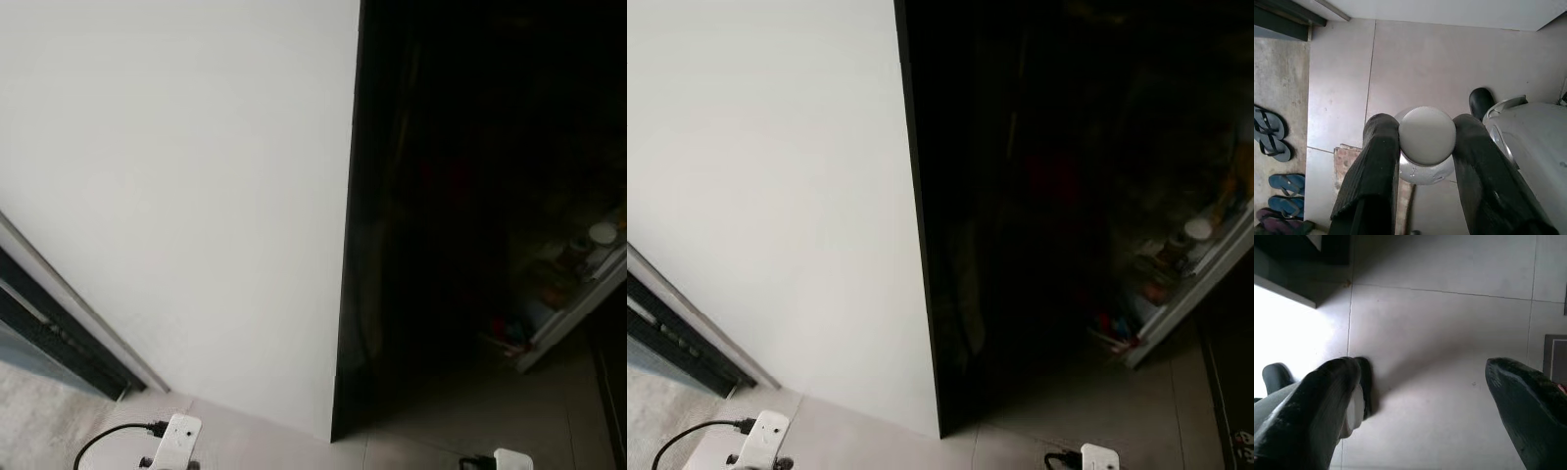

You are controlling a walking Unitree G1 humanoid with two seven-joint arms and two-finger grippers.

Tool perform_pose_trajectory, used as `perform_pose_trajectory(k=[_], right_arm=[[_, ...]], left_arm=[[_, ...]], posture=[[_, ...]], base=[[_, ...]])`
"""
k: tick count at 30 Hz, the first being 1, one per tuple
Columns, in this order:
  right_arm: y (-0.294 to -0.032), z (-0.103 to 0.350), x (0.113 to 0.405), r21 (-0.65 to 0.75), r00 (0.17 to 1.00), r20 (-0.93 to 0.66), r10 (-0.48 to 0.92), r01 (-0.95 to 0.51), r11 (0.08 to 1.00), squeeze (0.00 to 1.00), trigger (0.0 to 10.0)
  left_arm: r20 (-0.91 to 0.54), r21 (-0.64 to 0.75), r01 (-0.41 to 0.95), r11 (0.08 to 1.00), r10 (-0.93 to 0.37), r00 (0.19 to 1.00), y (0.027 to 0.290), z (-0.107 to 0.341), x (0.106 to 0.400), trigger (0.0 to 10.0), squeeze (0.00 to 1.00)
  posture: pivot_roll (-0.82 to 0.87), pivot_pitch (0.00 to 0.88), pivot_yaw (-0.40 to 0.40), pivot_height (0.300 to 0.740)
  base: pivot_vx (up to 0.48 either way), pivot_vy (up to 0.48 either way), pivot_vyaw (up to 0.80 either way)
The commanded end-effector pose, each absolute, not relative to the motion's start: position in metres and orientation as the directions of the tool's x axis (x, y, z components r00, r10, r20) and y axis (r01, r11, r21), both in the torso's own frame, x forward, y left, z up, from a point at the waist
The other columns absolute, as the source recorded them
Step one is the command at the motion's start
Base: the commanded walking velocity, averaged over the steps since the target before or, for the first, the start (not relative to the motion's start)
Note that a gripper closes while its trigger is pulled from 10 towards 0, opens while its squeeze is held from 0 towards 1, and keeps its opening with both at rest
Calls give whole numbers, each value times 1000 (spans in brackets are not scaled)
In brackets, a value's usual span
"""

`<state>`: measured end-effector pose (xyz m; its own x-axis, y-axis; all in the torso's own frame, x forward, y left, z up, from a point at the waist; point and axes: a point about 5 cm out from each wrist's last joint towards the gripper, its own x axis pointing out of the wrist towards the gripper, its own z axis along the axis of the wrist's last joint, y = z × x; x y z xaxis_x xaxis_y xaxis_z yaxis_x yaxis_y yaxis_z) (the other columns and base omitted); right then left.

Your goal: Restocking fridge

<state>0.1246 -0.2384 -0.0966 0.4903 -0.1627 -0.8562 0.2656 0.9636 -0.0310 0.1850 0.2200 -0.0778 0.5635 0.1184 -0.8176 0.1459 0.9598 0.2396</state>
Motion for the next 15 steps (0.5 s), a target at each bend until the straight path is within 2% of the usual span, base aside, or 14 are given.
perform_pose_trajectory(k=[1,2,5,15], right_arm=[[-237,-99,119,-27,483,-863,-150,252,967,0,10000],[-237,-99,119,-25,484,-862,-149,253,967,0,10000],[-237,-100,115,-41,470,-872,-139,212,976,0,10000],[-241,-100,112,-33,462,-877,-130,213,977,0,10000]], left_arm=[[-835,237,131,963,133,533,224,-81,177,10000,0],[-835,237,130,963,133,533,224,-81,177,10000,0],[-835,236,132,963,131,534,224,-81,178,10000,0],[-835,233,131,964,129,535,223,-80,179,10000,0]], posture=[[19,98,24,740],[19,98,24,740],[11,103,26,740],[12,103,23,740]], base=[[0,-289,0],[0,-289,0],[0,-284,794],[0,-274,775]])
